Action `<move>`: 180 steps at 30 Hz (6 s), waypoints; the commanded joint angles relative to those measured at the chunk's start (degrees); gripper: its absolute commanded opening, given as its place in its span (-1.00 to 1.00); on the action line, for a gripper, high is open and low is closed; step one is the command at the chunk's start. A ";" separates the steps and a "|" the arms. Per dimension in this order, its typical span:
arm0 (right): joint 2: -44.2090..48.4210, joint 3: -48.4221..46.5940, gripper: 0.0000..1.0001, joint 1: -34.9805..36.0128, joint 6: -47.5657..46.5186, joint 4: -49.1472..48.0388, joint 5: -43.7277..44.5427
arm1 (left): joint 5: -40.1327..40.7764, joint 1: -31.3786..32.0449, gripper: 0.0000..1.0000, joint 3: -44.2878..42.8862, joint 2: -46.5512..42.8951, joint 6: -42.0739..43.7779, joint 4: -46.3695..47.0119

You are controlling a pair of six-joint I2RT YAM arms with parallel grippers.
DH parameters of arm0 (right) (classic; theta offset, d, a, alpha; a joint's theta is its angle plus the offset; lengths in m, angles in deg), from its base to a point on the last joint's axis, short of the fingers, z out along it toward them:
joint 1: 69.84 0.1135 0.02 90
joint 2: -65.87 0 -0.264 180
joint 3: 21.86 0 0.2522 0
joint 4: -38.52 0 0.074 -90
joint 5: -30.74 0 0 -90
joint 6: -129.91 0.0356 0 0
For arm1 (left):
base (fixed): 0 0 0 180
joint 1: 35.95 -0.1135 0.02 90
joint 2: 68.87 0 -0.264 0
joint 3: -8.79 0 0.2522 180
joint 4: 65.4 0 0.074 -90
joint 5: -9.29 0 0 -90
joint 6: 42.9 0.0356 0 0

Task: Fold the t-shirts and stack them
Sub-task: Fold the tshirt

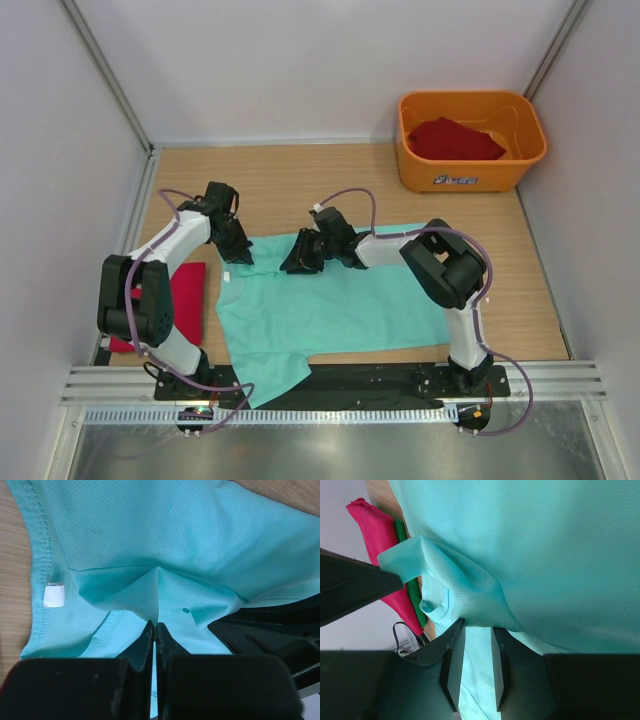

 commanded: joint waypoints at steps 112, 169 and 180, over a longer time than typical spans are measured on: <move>25.55 5.13 0.24 -41.22 -33.98 38.21 27.54 | 7.79 -10.04 0.07 -16.98 11.56 8.67 -3.65; 30.31 16.82 -0.97 -46.23 -14.99 38.40 14.62 | 2.25 -5.91 -0.11 -13.46 10.85 8.24 -3.12; 28.99 17.44 -0.97 -46.41 -17.69 36.90 20.22 | 2.69 -5.91 -0.10 -13.11 10.23 8.24 -2.94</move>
